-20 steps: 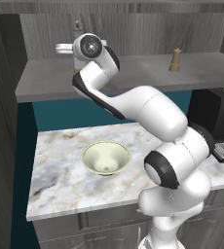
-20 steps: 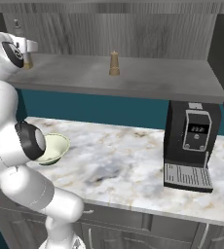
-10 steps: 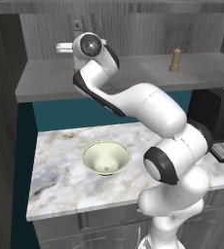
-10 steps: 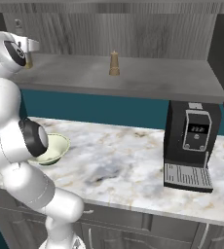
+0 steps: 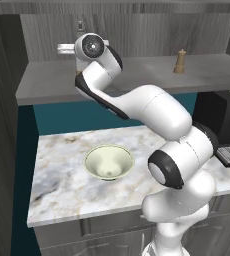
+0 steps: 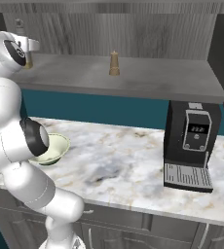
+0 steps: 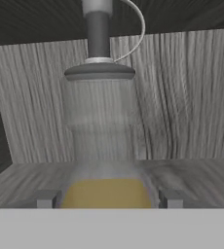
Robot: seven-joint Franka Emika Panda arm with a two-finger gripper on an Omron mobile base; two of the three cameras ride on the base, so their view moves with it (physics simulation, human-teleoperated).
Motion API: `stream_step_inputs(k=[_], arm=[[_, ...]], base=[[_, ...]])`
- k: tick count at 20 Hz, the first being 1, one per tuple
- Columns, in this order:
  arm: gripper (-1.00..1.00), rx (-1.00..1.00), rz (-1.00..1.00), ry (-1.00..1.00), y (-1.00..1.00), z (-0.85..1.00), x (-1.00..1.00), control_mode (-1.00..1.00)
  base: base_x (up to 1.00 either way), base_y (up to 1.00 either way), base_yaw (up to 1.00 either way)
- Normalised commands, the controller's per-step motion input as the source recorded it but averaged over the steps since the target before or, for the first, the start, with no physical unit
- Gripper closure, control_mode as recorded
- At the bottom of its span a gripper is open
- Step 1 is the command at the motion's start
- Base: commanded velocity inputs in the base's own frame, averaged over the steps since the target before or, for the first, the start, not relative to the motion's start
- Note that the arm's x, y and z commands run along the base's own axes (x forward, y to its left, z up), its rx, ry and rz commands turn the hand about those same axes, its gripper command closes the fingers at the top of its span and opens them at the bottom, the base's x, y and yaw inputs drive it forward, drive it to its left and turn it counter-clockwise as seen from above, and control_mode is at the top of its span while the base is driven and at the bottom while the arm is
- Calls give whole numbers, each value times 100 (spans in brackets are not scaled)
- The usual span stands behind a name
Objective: Retrieve the bottle and the shaker from the cabinet and place them next to the mixing bowl on the counter. Then add garlic from the fridge to the mixing bowl.
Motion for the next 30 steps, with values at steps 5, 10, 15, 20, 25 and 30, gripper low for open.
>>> stream_step_inputs(k=[5, 10, 15, 20, 25, 30], arm=[[100, 0, 0, 0, 0, 0, 0, -100], [100, 0, 0, 0, 0, 0, 0, -100], [100, 0, 0, 0, 0, 0, 0, -100], [100, 0, 0, 0, 0, 0, 0, -100], [100, 0, 0, 0, 0, 0, 0, -100], [100, 0, 0, -1, 0, 0, 0, -100]], base=[[0, 0, 0], [0, 0, 0], [0, 0, 0], [0, 0, 0], [0, 0, 0], [0, 0, 0]])
